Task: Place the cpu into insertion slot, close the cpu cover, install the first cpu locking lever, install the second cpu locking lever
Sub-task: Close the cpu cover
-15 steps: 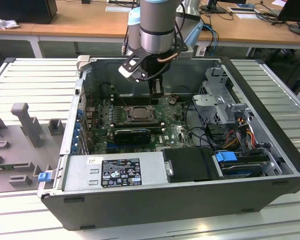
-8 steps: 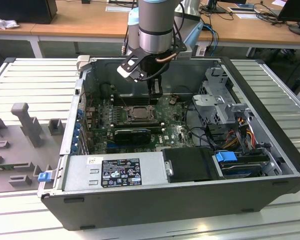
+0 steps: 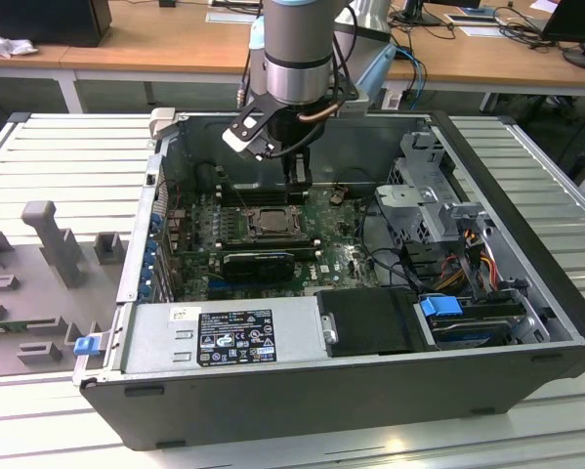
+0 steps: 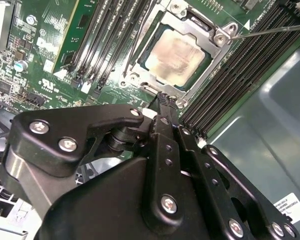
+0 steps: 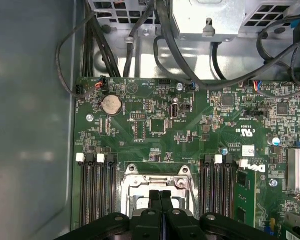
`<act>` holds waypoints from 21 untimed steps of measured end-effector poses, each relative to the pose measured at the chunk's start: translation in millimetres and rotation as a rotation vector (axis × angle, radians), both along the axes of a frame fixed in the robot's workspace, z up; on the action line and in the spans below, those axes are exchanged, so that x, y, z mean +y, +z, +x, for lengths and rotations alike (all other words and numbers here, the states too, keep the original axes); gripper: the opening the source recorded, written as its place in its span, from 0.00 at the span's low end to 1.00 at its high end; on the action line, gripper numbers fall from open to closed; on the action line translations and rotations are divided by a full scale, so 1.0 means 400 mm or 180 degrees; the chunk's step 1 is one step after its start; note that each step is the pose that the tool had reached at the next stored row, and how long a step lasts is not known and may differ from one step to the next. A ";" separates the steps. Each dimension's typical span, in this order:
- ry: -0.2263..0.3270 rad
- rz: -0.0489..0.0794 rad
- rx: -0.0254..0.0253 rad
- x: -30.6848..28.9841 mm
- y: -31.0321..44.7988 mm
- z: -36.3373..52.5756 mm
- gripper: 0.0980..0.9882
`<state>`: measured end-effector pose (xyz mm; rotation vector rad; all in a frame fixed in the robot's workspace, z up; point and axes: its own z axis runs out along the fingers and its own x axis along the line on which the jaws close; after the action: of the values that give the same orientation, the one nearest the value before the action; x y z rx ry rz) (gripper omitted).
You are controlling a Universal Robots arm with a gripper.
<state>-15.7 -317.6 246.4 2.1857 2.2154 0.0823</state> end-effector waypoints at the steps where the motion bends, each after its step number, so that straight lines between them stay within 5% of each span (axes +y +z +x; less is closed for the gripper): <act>1: 0.0000 0.0000 0.0000 0.000 0.000 -0.002 0.01; 8: 0.0000 0.0000 -0.0001 0.000 -0.009 -0.038 0.01; 13: 0.0001 0.0000 -0.0001 0.000 -0.036 -0.048 0.01; 21: 0.0023 0.0046 -0.0001 0.000 -0.039 -0.057 0.01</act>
<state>-38.6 -317.6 230.9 2.1849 2.2299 0.0992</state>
